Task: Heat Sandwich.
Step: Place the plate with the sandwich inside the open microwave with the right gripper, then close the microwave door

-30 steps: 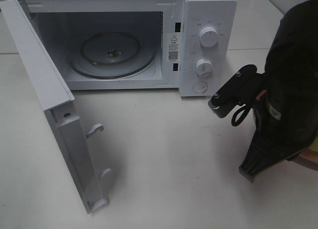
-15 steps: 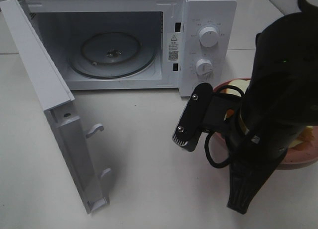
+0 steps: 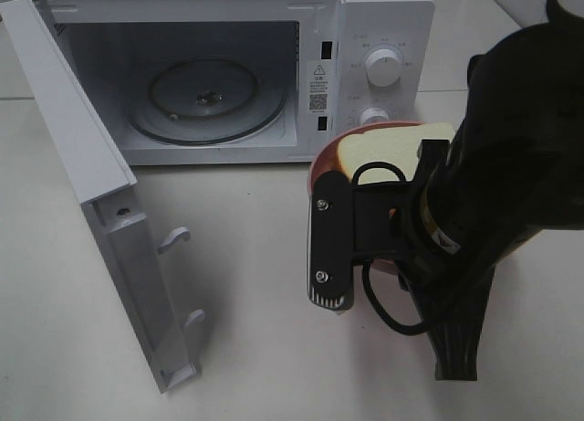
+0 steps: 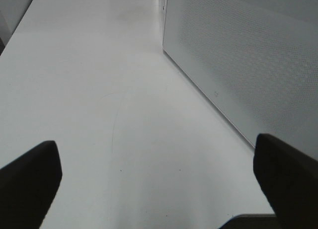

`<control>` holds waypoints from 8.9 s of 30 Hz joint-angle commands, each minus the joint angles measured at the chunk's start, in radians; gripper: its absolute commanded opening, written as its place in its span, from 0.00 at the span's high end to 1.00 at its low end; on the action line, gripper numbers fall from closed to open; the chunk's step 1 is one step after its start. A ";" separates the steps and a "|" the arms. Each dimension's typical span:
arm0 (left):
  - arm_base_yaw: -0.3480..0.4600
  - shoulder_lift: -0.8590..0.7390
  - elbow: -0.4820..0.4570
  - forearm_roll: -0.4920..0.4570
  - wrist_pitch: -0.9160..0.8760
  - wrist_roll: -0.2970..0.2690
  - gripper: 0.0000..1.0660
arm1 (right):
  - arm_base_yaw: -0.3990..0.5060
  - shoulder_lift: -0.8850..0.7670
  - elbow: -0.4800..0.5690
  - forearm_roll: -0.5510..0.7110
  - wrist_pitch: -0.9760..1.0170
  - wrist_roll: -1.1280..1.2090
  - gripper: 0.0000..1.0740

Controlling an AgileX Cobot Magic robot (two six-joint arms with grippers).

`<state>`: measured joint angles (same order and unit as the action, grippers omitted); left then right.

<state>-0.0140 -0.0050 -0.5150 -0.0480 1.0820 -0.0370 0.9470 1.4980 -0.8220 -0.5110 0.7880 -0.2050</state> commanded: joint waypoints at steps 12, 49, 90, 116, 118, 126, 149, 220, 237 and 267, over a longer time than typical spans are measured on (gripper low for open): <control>0.004 -0.022 0.000 -0.009 -0.010 -0.002 0.08 | 0.005 -0.008 0.002 -0.031 -0.117 -0.231 1.00; 0.004 -0.022 0.000 -0.009 -0.010 -0.002 0.08 | -0.259 -0.008 0.002 0.358 -0.360 -1.282 1.00; 0.004 -0.022 0.000 -0.009 -0.010 -0.002 0.08 | -0.283 0.265 -0.295 0.572 -0.394 -1.507 1.00; 0.004 -0.022 0.000 -0.009 -0.010 -0.002 0.08 | -0.299 0.519 -0.662 0.569 -0.262 -1.405 1.00; 0.004 -0.022 0.000 -0.009 -0.010 -0.002 0.08 | -0.299 0.548 -0.712 0.554 -0.243 -1.377 1.00; 0.004 -0.022 0.000 -0.009 -0.010 -0.002 0.08 | -0.299 0.622 -0.838 0.511 -0.203 -1.290 1.00; 0.004 -0.022 0.000 -0.009 -0.010 -0.002 0.08 | -0.289 0.863 -1.221 0.390 -0.111 -1.079 1.00; 0.004 -0.022 0.000 -0.009 -0.010 -0.002 0.08 | -0.304 0.600 -0.738 0.390 -0.404 -0.859 0.33; 0.004 -0.022 0.000 -0.009 -0.010 -0.002 0.08 | -0.303 0.299 -0.309 0.390 -0.555 -0.736 0.33; 0.004 -0.022 0.000 -0.009 -0.010 -0.002 0.08 | -0.303 -0.180 0.049 0.388 -0.195 0.082 0.23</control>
<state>-0.0140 -0.0050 -0.5150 -0.0480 1.0820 -0.0370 0.6430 1.3480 -0.7760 -0.1230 0.5230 -0.1630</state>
